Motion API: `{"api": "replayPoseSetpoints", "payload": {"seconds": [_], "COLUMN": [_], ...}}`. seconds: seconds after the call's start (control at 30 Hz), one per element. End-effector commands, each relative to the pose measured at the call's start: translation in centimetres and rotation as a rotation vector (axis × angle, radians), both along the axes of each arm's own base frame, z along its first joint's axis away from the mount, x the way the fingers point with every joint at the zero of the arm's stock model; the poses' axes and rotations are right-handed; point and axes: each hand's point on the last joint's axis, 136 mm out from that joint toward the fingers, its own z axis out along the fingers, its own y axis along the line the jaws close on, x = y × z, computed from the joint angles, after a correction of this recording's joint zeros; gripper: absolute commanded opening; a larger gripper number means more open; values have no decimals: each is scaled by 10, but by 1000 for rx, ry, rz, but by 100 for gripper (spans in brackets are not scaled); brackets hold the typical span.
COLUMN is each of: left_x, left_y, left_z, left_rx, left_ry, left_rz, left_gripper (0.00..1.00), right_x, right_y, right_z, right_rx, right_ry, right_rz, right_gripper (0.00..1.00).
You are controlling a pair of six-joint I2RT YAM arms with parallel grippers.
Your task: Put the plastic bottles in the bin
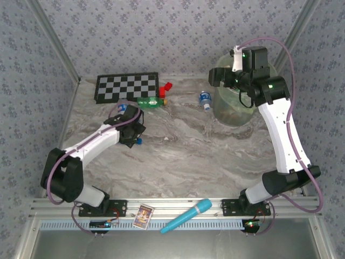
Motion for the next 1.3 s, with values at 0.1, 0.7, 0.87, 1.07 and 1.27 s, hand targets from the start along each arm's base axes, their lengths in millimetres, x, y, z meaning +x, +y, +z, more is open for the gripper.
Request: {"api": "replayPoseSetpoints", "payload": {"seconds": [0.1,0.7,0.87,1.07,1.27], "left_x": [4,12,9,0,7], "left_y": [-6,4,13,19,9], "left_z": [-24,-60,-51,-29,19], "left_rx": [16,119,152,148,140], "left_ry": [30,84,85,45,-119], "left_rz": [66,39,-5,-54,-231], "left_gripper": [66,43,32,31,31], "right_x": [1,-7,-14,-15,-8], "right_y": [0,-3,-1,14,40], "right_z": [4,6,7,10,16], "right_rx": [2,21,13,33,107], "right_ry": [-23,-1,1,-12,-18], "right_rz": [29,9,-9,2,47], "right_gripper": [100,100,100,100,100]}}
